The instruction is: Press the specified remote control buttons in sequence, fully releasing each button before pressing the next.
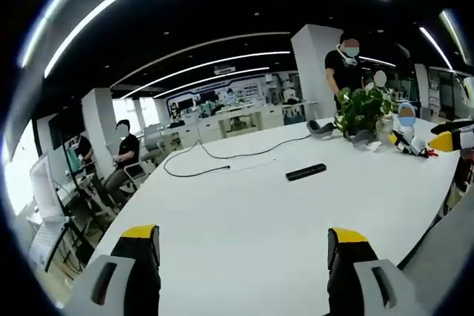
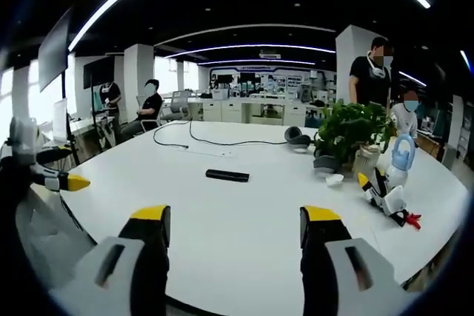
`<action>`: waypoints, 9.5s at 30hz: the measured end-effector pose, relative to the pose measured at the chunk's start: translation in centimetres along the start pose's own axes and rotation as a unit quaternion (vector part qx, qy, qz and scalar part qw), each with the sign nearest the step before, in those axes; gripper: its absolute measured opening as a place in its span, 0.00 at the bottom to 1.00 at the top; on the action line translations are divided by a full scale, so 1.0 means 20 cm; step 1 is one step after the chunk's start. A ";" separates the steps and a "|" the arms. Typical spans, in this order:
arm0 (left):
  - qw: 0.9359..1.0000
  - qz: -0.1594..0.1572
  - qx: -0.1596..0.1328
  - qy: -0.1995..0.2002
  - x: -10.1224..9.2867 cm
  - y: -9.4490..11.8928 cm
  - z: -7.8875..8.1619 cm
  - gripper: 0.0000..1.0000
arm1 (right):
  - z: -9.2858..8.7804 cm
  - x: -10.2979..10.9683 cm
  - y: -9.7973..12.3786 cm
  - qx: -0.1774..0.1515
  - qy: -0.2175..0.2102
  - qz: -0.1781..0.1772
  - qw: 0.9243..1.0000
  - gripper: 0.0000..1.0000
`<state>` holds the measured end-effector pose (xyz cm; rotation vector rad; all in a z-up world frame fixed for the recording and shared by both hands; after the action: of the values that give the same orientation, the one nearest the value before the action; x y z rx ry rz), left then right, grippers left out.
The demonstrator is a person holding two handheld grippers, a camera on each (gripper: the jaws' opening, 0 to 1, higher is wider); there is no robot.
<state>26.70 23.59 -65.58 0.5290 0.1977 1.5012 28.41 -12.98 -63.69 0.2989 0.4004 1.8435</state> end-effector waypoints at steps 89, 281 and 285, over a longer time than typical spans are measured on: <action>0.980 -0.168 0.040 -0.102 -0.10 -0.23 0.28 0.94 | -0.01 0.01 -0.01 0.016 -0.008 0.023 1.000 0.55; 0.707 -0.390 0.330 -0.489 -0.80 -1.29 0.13 0.23 | -0.08 0.06 -0.05 0.126 -0.012 0.072 0.989 0.00; 0.707 -0.393 0.326 -0.489 -0.80 -1.26 0.11 0.23 | -0.08 0.06 -0.05 0.128 -0.010 0.074 0.989 0.00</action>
<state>48.86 7.97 -78.07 1.5216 0.0779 0.1278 28.17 -11.81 -65.60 0.5336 0.6160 1.9330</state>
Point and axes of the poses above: the point that each gripper's makers call its tool centre point, and the gripper's own axes: y roughly backward along the fingers, x roughly to its left, z roughly out of its top, the point moved 9 cm from there along y, roughly backward along the fingers, and after that the axes turned 6 degrees about x, right-handed, at the moved point
